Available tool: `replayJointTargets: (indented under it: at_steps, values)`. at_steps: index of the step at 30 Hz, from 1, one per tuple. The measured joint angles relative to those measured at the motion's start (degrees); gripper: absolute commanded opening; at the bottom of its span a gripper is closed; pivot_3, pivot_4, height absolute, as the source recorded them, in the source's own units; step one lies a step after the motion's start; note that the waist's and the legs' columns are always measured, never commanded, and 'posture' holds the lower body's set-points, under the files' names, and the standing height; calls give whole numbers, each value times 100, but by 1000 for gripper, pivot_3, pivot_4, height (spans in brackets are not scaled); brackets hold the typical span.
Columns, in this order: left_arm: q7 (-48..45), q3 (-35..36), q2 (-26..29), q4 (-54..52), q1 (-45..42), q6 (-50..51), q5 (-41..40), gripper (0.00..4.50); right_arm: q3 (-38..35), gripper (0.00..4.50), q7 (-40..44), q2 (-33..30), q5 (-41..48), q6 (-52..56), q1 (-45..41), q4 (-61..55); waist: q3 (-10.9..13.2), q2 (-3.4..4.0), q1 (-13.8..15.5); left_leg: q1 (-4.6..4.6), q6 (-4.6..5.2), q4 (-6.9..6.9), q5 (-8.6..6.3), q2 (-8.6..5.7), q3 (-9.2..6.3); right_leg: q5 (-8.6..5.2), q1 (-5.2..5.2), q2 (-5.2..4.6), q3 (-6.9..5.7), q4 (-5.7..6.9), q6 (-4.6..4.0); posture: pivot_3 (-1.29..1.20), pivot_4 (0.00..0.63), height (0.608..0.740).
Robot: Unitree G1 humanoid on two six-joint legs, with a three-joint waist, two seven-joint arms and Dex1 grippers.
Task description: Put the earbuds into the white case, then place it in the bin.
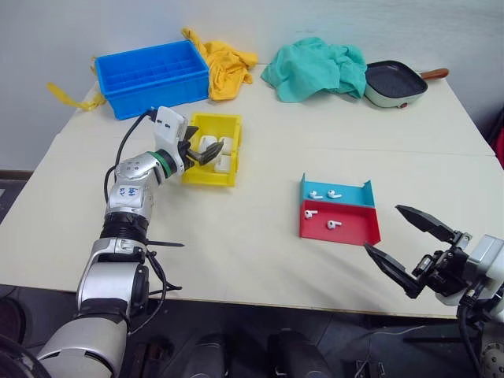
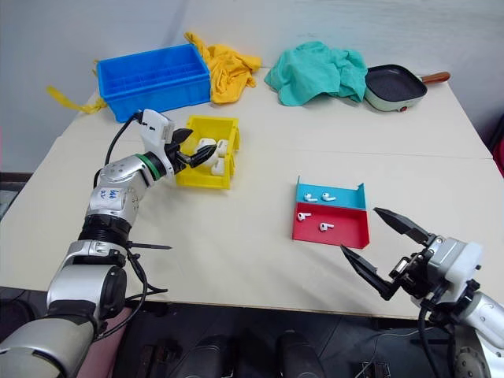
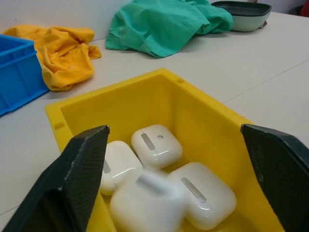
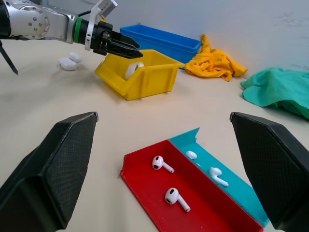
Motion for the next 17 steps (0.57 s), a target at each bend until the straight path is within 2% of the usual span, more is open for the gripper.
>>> replayJointTargets:
  at_steps: [3,6,10,14,17]
  values:
    - [-673,242,290,-1207,764,67,-517,4434,-78,4500,159,-204,6,-45,-106,361,0,1,-33,8,-5,-4,-1,3,-1,0,0,0,-2,9,0,0,150,740]
    - [-1427,556,912,-2454,1994,43,-965,4434,-162,4500,521,-487,9,-156,-177,742,0,1,-61,16,-10,-6,0,10,-1,-1,0,5,-2,12,-2,0,150,740]
    - [-1708,1334,1588,-3597,3866,-17,-1067,4434,-207,4500,1148,-890,-9,-375,-246,1303,-1,1,-61,23,20,-7,-13,9,-6,-2,23,-1,-3,-4,-5,0,150,740]
    - [-1617,1881,1623,-4341,5660,-46,-874,4434,-212,4500,1693,-1203,-94,-582,-321,1919,1,1,-16,97,65,-24,-41,6,-5,-6,123,-12,-4,-71,-12,0,150,740]
    - [-1398,1911,1628,-4507,6305,-140,-511,4434,-191,4500,1929,-1274,-120,-667,-366,2172,0,0,29,106,73,-33,-48,5,-12,-19,165,-13,-7,-131,-35,0,150,740]
